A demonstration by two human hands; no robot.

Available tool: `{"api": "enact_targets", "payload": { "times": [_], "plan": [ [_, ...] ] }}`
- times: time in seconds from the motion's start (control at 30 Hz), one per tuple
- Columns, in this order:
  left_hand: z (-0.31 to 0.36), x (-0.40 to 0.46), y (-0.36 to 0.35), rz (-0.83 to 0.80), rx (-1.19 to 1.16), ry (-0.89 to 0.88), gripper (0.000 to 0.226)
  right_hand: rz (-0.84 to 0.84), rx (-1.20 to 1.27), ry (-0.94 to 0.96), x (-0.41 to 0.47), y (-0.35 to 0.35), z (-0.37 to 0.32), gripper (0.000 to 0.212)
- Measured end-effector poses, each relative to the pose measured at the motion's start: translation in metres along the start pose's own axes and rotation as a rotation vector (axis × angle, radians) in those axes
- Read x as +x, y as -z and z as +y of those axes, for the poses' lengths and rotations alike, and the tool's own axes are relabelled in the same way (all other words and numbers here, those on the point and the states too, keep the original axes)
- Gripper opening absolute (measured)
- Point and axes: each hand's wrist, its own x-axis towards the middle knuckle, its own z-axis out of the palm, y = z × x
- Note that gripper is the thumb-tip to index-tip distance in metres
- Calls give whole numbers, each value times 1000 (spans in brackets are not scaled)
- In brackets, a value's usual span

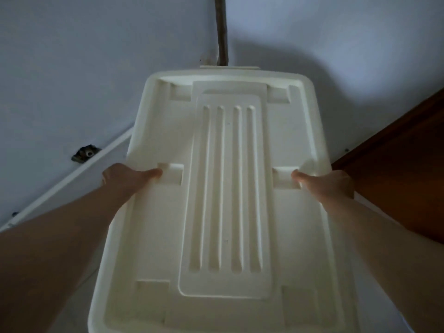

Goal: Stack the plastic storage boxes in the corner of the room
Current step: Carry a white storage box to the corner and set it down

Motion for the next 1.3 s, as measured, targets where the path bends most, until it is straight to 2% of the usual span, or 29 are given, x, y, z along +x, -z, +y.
{"api": "enact_targets", "payload": {
  "times": [0.13, 0.27, 0.4, 0.6, 0.87, 1.13, 1.3],
  "plan": [
    [25, 36, -5, -24, 76, -72, 88, -4, 6, -97, 9, -13, -14, 98],
    [43, 76, -10, -57, 152, -140, 86, 15, 38, -170, 11, -32, -23, 99],
    [62, 114, -12, -95, 226, -208, 96, 37, 112, -256, 3, -53, -31, 106],
    [80, 167, -10, -182, 328, -338, 98, 94, 147, -385, -25, -86, -39, 94],
    [99, 207, -20, -223, 432, -424, 100, 139, 165, -525, -45, -127, -40, 97],
    [98, 246, -52, -241, 498, -491, 97, 118, 187, -563, -33, -178, -35, 87],
    [98, 264, -70, -245, 517, -527, 95, 121, 207, -563, -17, -205, -35, 89]
  ]
}}
